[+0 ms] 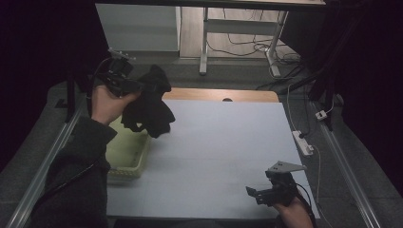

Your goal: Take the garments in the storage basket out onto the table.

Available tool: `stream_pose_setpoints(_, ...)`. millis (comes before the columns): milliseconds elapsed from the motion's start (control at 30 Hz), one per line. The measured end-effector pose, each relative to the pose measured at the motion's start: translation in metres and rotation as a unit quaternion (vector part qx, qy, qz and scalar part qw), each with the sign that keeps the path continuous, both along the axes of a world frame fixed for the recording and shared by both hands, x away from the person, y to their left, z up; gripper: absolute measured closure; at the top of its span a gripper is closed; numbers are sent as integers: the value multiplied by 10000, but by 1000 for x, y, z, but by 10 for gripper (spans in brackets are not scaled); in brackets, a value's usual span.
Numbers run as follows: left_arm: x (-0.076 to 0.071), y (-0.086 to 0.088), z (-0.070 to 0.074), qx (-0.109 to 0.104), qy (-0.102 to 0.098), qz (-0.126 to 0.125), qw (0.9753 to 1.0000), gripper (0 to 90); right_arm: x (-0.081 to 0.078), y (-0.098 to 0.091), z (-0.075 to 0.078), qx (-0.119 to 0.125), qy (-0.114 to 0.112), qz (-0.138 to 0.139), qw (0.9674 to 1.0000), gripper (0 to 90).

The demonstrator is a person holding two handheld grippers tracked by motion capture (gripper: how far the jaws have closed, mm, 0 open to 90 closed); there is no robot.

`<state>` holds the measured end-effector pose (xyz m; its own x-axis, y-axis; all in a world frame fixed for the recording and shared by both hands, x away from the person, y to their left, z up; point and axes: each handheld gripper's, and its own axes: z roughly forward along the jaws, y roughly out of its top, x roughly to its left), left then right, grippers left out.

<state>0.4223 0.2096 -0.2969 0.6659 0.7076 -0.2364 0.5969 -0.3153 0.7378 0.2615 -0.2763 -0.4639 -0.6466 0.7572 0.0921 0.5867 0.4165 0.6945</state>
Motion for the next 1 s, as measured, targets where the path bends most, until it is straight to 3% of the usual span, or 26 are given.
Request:
stream_pose_setpoints(567, -2, -68, 19, 25, -187, -720, 9972, 787, 0, -2, 1, 84, -6, -77, 9999, 12)
stream_pose_setpoints(867, -4, -100, 20, 12, -167, -1141, 9933, 786, 0, -2, 1, 93, -13, -87, 9999, 10)
stream_pose_setpoints(1000, -5, -112, 20, -121, -97, -1358, 9906, 786, 0, -2, 1, 95, -11, -89, 9999, 10)
